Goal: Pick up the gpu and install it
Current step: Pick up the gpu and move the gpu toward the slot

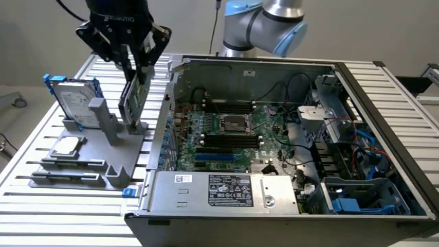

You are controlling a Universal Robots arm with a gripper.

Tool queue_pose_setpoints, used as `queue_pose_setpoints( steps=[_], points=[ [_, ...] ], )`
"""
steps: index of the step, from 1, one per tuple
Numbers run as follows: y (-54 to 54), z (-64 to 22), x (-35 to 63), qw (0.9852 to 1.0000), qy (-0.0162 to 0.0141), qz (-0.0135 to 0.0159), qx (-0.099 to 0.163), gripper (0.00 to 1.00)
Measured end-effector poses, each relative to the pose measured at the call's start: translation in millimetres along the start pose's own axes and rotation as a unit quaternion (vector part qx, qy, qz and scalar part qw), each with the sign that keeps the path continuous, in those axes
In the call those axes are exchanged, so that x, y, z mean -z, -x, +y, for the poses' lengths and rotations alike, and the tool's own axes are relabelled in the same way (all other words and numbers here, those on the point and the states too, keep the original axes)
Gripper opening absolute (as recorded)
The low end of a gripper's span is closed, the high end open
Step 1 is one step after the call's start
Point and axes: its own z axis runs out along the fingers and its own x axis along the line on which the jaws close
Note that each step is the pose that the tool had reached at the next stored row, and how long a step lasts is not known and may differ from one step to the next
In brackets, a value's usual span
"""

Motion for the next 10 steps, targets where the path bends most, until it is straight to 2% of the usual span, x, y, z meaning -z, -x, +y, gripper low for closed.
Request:
queue_pose_setpoints(
  steps=[6,10],
  points=[
    [26.6,1.7,20.6,1.0000,-0.0002,0.0062,0.000,0.26],
    [44.9,2.3,23.0,1.0000,-0.0003,0.0084,0.000,0.26]
  ],
)
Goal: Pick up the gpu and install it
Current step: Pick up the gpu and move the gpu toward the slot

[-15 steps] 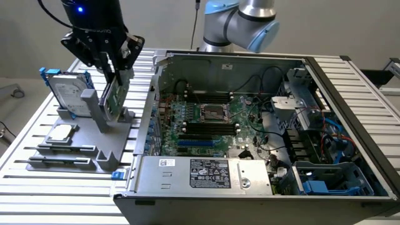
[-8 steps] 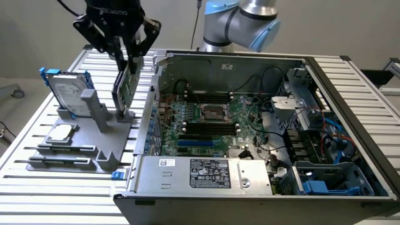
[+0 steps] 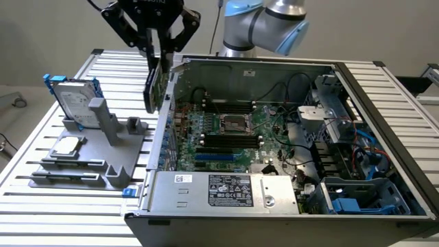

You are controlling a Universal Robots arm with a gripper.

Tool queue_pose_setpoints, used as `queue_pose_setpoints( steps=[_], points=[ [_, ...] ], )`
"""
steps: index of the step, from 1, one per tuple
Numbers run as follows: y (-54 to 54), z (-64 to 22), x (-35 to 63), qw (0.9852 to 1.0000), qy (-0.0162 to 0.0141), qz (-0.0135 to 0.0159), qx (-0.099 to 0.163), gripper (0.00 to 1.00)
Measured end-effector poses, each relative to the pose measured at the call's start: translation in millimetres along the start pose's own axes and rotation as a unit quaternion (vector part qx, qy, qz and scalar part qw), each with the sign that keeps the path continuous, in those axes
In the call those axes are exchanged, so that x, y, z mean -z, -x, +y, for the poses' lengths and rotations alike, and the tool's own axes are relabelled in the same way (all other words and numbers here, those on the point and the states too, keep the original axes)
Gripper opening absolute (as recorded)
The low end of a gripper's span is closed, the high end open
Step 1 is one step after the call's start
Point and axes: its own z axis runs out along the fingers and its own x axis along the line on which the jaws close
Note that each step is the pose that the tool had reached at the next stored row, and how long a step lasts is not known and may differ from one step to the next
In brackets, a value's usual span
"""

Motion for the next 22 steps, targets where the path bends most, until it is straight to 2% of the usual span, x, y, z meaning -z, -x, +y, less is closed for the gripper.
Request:
queue_pose_setpoints(
  steps=[22],
  points=[
    [101.6,1.3,-31.1,1.0000,-0.0015,0.0000,0.000,0.26]
  ],
)
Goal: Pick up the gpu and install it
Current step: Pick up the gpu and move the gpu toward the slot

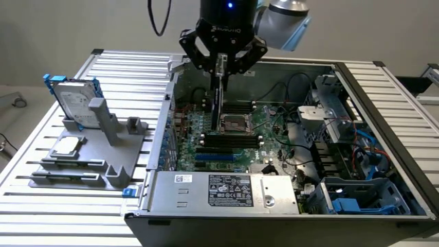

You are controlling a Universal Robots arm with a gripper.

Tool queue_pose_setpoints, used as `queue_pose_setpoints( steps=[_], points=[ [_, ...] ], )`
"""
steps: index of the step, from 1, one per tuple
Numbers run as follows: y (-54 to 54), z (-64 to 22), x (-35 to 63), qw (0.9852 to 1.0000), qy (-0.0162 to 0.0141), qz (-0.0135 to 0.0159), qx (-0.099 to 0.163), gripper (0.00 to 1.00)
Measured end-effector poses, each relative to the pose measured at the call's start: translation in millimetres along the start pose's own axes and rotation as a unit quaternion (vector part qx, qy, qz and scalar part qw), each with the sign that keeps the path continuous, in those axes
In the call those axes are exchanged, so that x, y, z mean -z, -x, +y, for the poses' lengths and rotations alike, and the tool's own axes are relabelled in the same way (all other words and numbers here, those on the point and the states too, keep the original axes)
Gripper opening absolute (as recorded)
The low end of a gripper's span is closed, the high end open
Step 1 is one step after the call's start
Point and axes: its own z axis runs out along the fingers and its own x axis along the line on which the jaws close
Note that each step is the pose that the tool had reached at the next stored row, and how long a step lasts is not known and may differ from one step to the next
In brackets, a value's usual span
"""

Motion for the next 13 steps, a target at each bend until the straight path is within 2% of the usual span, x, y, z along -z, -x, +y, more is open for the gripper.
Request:
queue_pose_setpoints(
  steps=[11,13],
  points=[
    [51.0,0.6,-17.3,1.0000,-0.0006,0.0000,0.000,0.26],
    [55.7,0.6,-20.6,1.0000,-0.0006,0.0000,0.000,0.26]
  ],
)
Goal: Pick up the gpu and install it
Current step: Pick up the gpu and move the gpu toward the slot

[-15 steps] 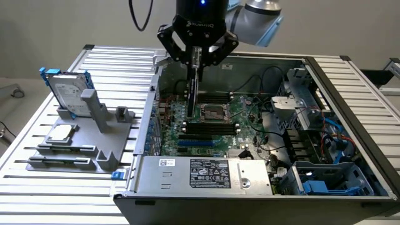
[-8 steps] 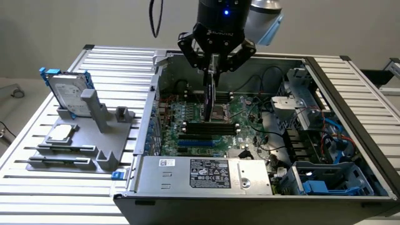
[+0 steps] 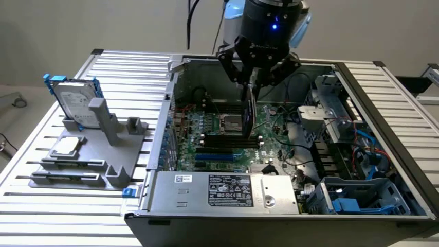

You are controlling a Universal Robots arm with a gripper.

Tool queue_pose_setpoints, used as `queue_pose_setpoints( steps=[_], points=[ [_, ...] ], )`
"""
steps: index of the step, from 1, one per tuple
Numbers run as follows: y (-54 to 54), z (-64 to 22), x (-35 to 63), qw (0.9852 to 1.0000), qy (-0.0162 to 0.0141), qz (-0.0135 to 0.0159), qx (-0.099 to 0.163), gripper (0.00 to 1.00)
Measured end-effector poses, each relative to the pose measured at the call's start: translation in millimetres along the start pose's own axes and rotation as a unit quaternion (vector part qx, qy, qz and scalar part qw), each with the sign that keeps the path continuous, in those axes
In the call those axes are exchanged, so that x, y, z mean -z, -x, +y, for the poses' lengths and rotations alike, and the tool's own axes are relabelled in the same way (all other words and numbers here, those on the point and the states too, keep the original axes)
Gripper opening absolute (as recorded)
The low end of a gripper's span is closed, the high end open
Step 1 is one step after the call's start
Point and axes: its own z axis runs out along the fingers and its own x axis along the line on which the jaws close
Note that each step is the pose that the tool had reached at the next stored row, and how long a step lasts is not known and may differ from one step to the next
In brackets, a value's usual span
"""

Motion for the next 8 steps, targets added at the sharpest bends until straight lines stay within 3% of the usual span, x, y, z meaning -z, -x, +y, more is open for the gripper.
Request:
queue_pose_setpoints(
  steps=[8],
  points=[
    [0.1,0.0,-0.6,1.0000,0.0000,0.0007,0.000,0.26]
  ],
)
